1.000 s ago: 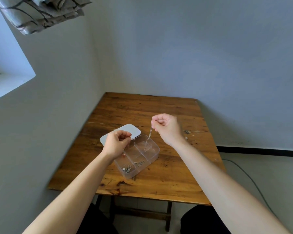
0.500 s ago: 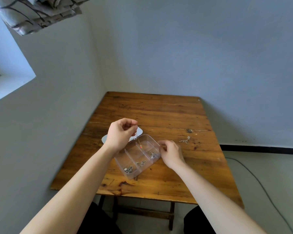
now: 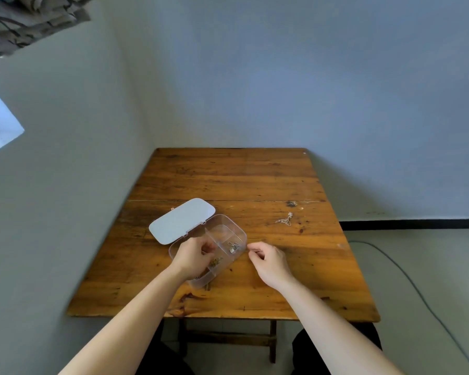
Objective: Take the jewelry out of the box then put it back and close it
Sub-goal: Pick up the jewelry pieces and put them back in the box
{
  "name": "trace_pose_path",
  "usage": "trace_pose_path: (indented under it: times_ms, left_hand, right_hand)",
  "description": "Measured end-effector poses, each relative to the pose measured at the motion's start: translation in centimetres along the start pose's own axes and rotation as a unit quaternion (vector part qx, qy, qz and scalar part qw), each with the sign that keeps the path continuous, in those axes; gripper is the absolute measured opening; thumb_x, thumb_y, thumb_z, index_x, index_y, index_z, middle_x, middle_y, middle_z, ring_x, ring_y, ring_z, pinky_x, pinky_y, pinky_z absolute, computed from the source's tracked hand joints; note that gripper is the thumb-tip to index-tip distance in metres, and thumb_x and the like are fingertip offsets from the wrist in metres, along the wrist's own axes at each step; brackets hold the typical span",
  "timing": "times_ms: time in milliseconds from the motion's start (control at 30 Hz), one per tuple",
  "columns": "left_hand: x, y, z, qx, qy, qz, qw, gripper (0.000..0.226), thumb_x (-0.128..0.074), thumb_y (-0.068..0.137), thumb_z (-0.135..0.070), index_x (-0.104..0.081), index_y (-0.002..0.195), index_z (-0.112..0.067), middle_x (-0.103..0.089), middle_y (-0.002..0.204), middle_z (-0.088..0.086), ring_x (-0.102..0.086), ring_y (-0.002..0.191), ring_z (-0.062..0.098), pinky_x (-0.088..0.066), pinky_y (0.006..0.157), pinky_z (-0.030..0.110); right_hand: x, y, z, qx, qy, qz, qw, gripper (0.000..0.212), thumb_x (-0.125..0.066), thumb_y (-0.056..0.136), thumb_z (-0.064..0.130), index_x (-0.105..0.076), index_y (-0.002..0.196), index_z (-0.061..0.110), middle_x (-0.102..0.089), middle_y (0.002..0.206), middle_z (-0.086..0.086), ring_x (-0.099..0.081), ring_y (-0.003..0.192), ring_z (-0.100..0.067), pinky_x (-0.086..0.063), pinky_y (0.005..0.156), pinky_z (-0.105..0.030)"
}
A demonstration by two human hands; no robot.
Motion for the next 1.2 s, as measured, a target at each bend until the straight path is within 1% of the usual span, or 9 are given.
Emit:
trace_pose_path:
  times_ms: [233,367,467,567,700,833,1000,1100,1200]
  left_hand:
    - [0.6,2.1,-0.7,-0.012,0.019,-0.034,0.999,0.021,-0.062,0.092,-0.012,-0.068,0.111,-0.018,-0.068,0.101,-0.004,-0.062,0.089,0.011,-0.050,0.069,0.019]
    - [-0.5,4.3,-3.8,-0.076,0.069,-0.066,0.993,0.022,-0.055,0.094,-0.016,-0.068,0.113,-0.015,-0.070,0.107,0.002,-0.060,0.086,0.012,-0.049,0.068,0.024]
    - [-2.7,5.7,-6.3,-0.116,0.116,-0.061,0.985,0.032,-0.049,0.097,-0.018,-0.060,0.126,-0.014,-0.061,0.128,0.007,-0.054,0.116,0.023,-0.048,0.092,0.035]
    - [-4.7,7.0,-8.3,-0.143,0.221,-0.050,0.963,0.038,-0.045,0.100,-0.026,-0.053,0.137,-0.019,-0.050,0.144,0.005,-0.037,0.136,0.027,-0.034,0.109,0.045]
    - [-7.2,9.3,-9.6,-0.165,0.288,0.022,0.943,0.044,-0.039,0.102,-0.027,-0.043,0.145,-0.020,-0.036,0.156,0.007,-0.024,0.147,0.027,-0.019,0.119,0.045]
    - [-8.8,10.8,-9.0,-0.116,0.339,0.098,0.929,0.049,-0.038,0.101,-0.025,-0.036,0.149,-0.017,-0.025,0.161,0.009,-0.021,0.148,0.027,-0.020,0.120,0.044]
    - [-9.3,11.3,-8.5,-0.087,0.337,0.109,0.931,0.051,-0.037,0.099,-0.023,-0.035,0.150,-0.020,-0.024,0.162,0.005,-0.025,0.147,0.024,-0.030,0.117,0.040]
    - [-9.0,11.5,-8.3,-0.091,0.322,0.109,0.936,0.051,-0.035,0.099,-0.024,-0.034,0.151,-0.021,-0.022,0.163,0.003,-0.025,0.147,0.022,-0.028,0.117,0.038]
    - [-8.9,11.6,-8.2,-0.100,0.315,0.104,0.938,0.050,-0.035,0.099,-0.026,-0.037,0.149,-0.022,-0.025,0.162,0.002,-0.027,0.146,0.022,-0.029,0.116,0.039]
  right_hand:
    - [0.9,0.6,-0.8,-0.002,-0.018,0.011,1.000,0.032,-0.059,0.097,0.019,-0.063,0.129,0.021,-0.067,0.125,0.004,-0.058,0.105,-0.004,-0.045,0.091,-0.017]
    - [3.9,1.5,-2.4,-0.017,-0.107,-0.029,0.994,0.036,-0.057,0.098,0.024,-0.057,0.134,0.023,-0.056,0.135,0.002,-0.056,0.118,-0.015,-0.047,0.095,-0.027]
    - [6.5,2.8,-4.1,-0.054,-0.178,-0.044,0.982,0.047,-0.055,0.099,0.030,-0.045,0.143,0.021,-0.042,0.145,-0.003,-0.050,0.126,-0.023,-0.049,0.093,-0.032]
    - [8.4,4.4,-5.3,-0.089,-0.203,-0.049,0.974,0.056,-0.052,0.099,0.037,-0.035,0.150,0.021,-0.034,0.151,-0.006,-0.040,0.134,-0.026,-0.050,0.095,-0.040]
    - [9.6,6.9,-5.7,-0.081,-0.224,-0.045,0.970,0.063,-0.050,0.100,0.040,-0.024,0.155,0.022,-0.027,0.158,-0.007,-0.031,0.142,-0.028,-0.044,0.105,-0.045]
    - [9.4,9.1,-5.3,-0.045,-0.235,-0.022,0.971,0.062,-0.049,0.101,0.040,-0.024,0.156,0.025,-0.023,0.162,-0.005,-0.026,0.145,-0.029,-0.039,0.110,-0.048]
    - [9.5,10.5,-4.5,0.051,-0.240,-0.044,0.968,0.029,-0.060,0.098,0.028,-0.068,0.123,0.016,-0.059,0.125,-0.003,-0.053,0.118,-0.023,-0.048,0.096,-0.033]
    - [9.9,11.2,-4.5,0.056,-0.225,-0.018,0.973,0.016,-0.062,0.097,0.023,-0.075,0.103,0.016,-0.064,0.113,-0.002,-0.061,0.108,-0.021,-0.049,0.095,-0.032]
    - [11.6,12.3,-3.2,0.071,-0.195,-0.022,0.978,0.019,-0.059,0.098,0.017,-0.072,0.085,0.011,-0.071,0.099,-0.003,-0.065,0.100,-0.020,-0.050,0.092,-0.026]
Point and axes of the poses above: each hand's wrist, its own y-axis towards the middle knuckle, its own x-axis out of the back of the hand, z = x × y, the point moved 7 cm from there along y, towards the middle knuckle
